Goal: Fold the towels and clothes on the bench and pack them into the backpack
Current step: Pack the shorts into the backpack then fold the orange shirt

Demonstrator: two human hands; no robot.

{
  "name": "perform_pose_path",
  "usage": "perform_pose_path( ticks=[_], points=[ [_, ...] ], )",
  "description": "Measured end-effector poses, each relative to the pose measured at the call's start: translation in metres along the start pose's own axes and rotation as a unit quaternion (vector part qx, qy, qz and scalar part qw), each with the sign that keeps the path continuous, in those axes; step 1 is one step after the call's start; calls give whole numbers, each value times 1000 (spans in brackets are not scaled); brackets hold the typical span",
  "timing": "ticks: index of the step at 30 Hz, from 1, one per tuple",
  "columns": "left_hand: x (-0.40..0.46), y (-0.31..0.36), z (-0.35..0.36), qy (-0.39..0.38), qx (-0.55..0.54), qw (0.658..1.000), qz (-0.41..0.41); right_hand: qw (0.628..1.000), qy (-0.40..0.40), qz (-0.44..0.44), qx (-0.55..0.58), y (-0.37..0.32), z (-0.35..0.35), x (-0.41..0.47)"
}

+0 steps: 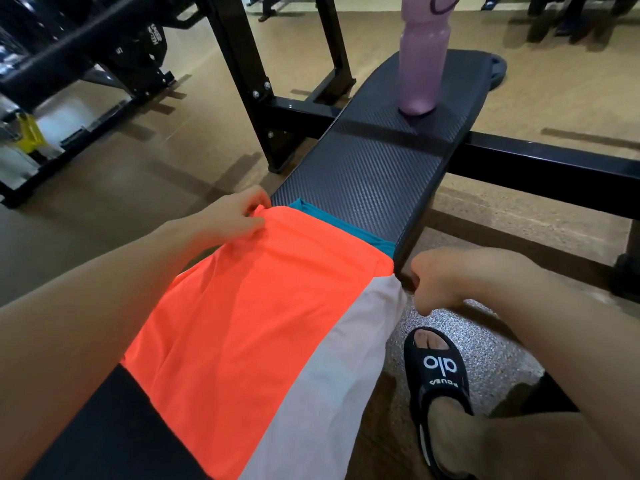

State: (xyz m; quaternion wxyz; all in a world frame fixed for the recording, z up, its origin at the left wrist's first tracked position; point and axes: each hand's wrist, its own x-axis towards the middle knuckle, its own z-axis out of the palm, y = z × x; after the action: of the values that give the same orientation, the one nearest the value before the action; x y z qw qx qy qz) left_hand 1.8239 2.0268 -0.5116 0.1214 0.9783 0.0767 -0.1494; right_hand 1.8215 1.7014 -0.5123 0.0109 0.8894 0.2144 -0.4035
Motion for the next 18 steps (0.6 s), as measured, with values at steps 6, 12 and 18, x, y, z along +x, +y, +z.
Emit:
perform_pose_path(
  ticks=[6, 12, 18],
  points=[
    [10, -6, -2, -20, 53, 997, 59, 970, 155, -90, 162, -11, -5, -2],
    [10, -4, -6, -4, 107, 986, 131, 970, 134, -108, 175, -12, -2, 4],
    [10, -3, -15, 25, 160, 971, 177, 971, 113, -90, 189, -13, -1, 14]
  ],
)
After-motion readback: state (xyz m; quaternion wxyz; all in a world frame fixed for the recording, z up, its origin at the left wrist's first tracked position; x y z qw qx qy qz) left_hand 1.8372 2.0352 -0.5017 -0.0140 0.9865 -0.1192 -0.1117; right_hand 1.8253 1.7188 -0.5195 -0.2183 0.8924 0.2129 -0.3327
